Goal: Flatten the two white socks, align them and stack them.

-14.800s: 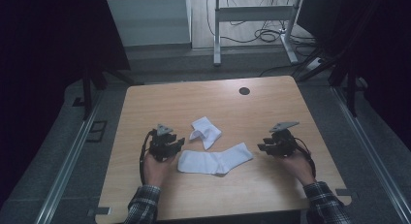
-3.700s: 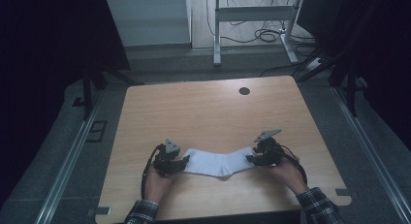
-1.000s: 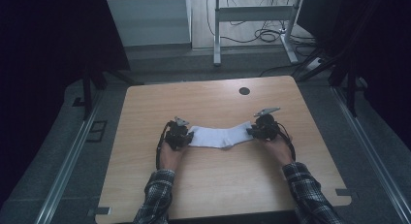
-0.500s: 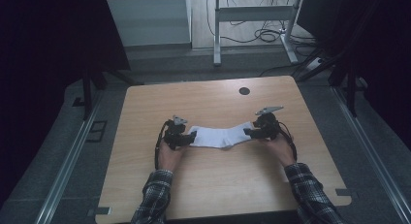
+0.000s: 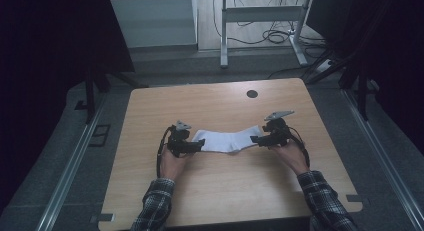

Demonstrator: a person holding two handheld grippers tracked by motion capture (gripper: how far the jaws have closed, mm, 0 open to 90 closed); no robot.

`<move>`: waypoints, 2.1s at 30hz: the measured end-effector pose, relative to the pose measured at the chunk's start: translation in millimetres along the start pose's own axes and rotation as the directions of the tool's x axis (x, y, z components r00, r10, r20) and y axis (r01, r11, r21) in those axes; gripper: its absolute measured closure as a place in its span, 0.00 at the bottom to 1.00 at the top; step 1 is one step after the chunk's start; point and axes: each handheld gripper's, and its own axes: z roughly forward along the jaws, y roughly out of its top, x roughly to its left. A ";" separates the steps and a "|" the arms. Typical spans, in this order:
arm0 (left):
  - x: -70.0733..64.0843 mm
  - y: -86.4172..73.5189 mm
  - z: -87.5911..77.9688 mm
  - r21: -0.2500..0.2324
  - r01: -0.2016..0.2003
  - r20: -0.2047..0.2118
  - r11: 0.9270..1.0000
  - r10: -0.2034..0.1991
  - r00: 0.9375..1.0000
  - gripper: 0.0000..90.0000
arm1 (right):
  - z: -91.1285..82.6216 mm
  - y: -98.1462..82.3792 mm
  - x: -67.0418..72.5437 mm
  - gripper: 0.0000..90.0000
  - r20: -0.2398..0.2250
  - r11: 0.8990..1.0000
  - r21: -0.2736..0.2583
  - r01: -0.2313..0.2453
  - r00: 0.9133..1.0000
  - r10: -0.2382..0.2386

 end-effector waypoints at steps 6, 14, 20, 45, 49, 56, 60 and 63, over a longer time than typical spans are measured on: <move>-0.1 -3.7 -10.2 -0.014 0.023 0.026 1.000 -0.023 0.999 0.22 | -7.5 -1.7 3.2 0.24 -0.006 1.000 -0.004 0.015 1.000 -0.015; -0.7 -10.9 -23.7 -0.009 0.013 0.032 1.000 -0.013 0.999 0.18 | -16.6 -5.2 5.4 0.21 -0.005 0.999 -0.010 0.037 0.999 -0.037; -4.7 -17.8 -33.7 -0.001 -0.015 0.025 1.000 0.015 1.000 0.16 | -24.3 -9.9 7.8 0.19 -0.011 0.999 -0.017 0.048 0.999 -0.049; -16.9 -66.0 -82.1 0.008 -0.084 -0.014 0.996 0.084 0.996 0.13 | -70.0 -46.7 21.5 0.12 -0.016 0.995 -0.035 0.096 0.995 -0.096; -19.5 -76.3 -80.2 0.032 -0.091 -0.026 0.995 0.091 0.995 0.13 | -72.2 -55.9 21.6 0.12 -0.017 0.995 -0.033 0.094 0.995 -0.094; -24.2 -91.1 -78.5 0.055 -0.108 -0.025 0.993 0.109 0.994 0.12 | -67.9 -74.2 18.1 0.11 -0.020 0.996 -0.012 0.093 0.995 -0.093; -25.2 -99.4 -75.7 0.074 -0.121 -0.028 0.990 0.123 0.992 0.12 | -60.5 -84.0 16.9 0.10 -0.017 0.995 0.015 0.098 0.995 -0.098; -25.0 -105.1 -72.7 0.090 -0.123 -0.024 0.988 0.126 0.992 0.11 | -55.1 -89.3 17.6 0.09 -0.016 0.994 0.033 0.108 0.994 -0.107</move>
